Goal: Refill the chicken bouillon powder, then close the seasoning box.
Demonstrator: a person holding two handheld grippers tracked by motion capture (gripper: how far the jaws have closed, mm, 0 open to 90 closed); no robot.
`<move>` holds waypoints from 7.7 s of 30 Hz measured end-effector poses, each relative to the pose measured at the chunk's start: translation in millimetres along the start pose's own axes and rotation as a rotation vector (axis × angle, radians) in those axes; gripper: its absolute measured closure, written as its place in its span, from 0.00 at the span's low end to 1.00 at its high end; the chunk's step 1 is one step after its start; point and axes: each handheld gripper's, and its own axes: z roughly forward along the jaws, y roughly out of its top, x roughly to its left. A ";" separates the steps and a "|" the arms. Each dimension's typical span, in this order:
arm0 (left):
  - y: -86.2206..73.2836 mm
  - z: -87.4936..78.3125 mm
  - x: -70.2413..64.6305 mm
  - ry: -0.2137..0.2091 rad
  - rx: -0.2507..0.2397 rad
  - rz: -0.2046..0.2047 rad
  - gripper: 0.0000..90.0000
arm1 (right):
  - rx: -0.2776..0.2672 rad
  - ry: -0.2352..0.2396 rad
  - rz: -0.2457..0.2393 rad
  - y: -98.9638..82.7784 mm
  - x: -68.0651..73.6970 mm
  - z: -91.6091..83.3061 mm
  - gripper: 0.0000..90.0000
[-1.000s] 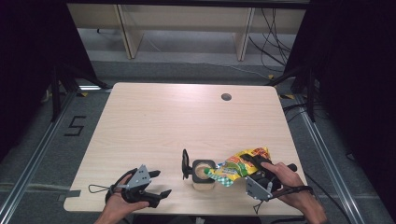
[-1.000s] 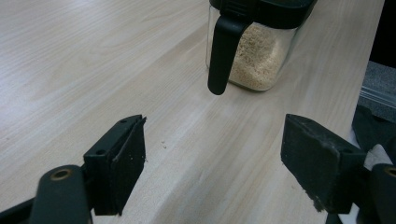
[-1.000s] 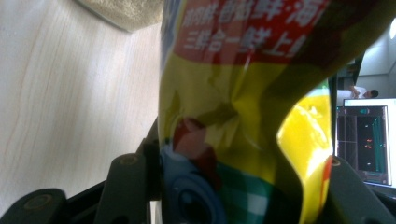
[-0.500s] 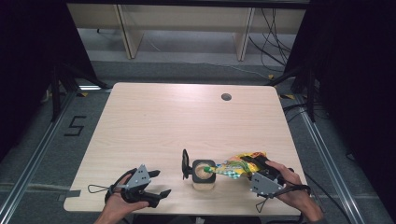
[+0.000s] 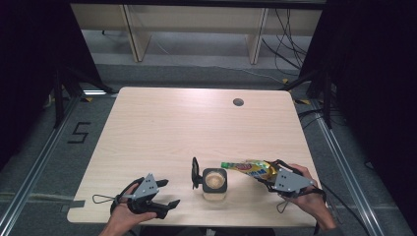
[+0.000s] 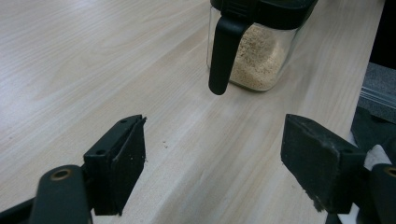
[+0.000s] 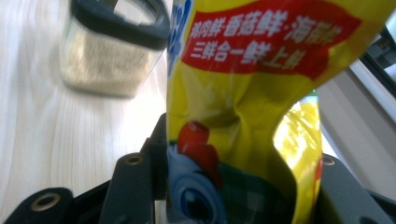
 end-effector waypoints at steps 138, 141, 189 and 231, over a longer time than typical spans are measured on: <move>40.6 4.6 -10.1 -0.035 -0.058 0.040 0.99 | 0.323 -0.202 0.551 -26.1 50.6 -63.4 0.26; 49.1 8.0 -11.3 -0.044 -0.066 0.052 0.99 | 0.323 -0.198 0.548 -25.8 50.9 -62.9 0.26; 86.7 47.2 -34.0 -0.112 -0.009 0.153 0.96 | 0.329 -0.183 0.548 -25.0 52.5 -61.8 0.26; 51.3 12.4 -7.4 -0.053 0.023 0.041 0.33 | 0.342 -0.164 0.532 -25.6 53.4 -60.1 0.26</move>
